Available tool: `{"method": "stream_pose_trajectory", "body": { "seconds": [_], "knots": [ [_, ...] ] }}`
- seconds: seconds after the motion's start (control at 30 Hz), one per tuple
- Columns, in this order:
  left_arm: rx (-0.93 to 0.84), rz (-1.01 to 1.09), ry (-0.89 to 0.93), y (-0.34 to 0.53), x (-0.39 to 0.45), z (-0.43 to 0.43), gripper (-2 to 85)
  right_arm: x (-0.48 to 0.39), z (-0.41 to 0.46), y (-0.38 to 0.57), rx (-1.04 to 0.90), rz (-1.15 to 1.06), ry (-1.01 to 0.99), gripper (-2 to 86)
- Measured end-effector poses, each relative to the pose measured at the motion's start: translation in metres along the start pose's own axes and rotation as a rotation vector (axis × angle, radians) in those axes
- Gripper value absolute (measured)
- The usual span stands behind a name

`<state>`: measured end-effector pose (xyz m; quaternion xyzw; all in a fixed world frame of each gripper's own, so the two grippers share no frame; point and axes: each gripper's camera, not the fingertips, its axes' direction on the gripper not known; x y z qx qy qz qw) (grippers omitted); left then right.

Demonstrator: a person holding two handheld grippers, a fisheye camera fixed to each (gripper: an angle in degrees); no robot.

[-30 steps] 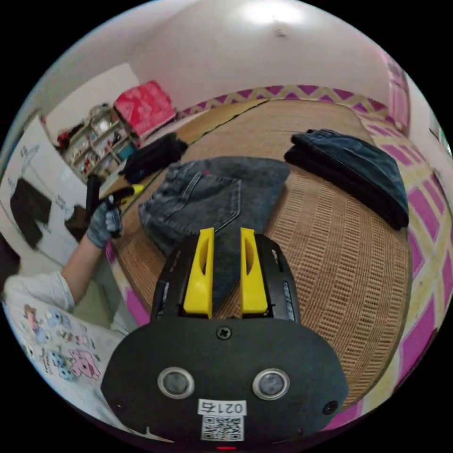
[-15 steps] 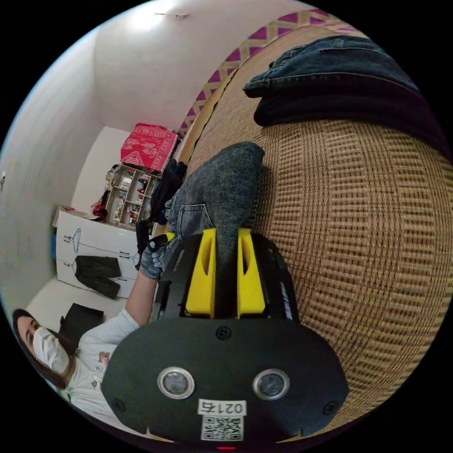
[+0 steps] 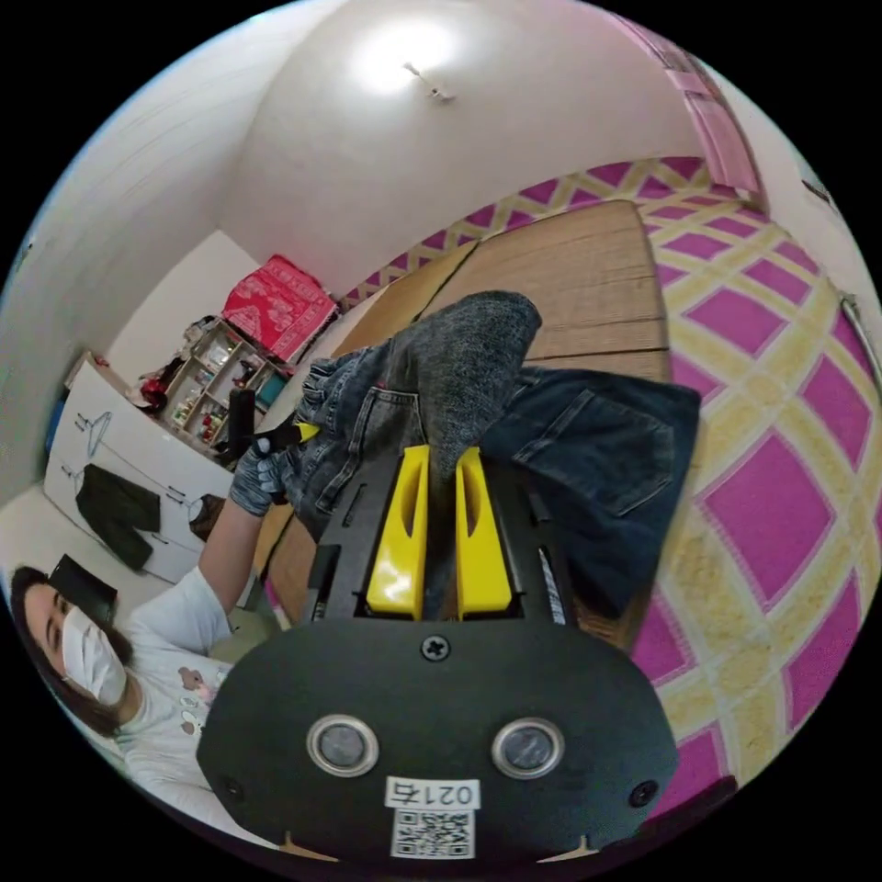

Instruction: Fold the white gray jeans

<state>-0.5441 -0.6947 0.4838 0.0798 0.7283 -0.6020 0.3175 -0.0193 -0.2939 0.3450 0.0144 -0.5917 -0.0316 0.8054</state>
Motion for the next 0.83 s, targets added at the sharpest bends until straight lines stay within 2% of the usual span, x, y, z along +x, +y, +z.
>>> {"method": "stream_pose_trajectory", "body": {
  "seconds": [0.07,0.2,0.33,0.43,0.57,0.7,0.83],
  "knots": [
    [-0.011,-0.055,-0.039,-0.035,-0.007,0.041,6.2,0.018,0.003,-0.018,0.003,0.030,0.066,5.9],
    [-0.042,-0.160,-0.159,-0.032,-0.031,0.080,5.4,0.049,0.037,-0.023,-0.063,0.178,0.445,10.3],
    [0.035,-0.077,-0.153,0.029,-0.026,0.055,2.1,0.013,0.064,0.006,-0.056,0.035,0.531,10.6],
    [0.056,0.035,-0.199,0.091,0.000,0.021,2.0,-0.051,0.091,0.041,-0.044,-0.166,0.460,10.0],
    [0.069,0.149,-0.310,0.186,0.042,-0.036,4.7,-0.169,0.145,0.092,-0.061,-0.460,0.252,9.1],
    [0.122,0.068,-0.470,0.265,0.058,-0.094,0.7,-0.292,0.217,0.128,-0.070,-0.722,0.029,7.7],
    [0.200,-0.051,-0.580,0.341,0.066,-0.159,-0.8,-0.399,0.292,0.148,-0.072,-0.950,-0.075,8.0]
  ]
}}
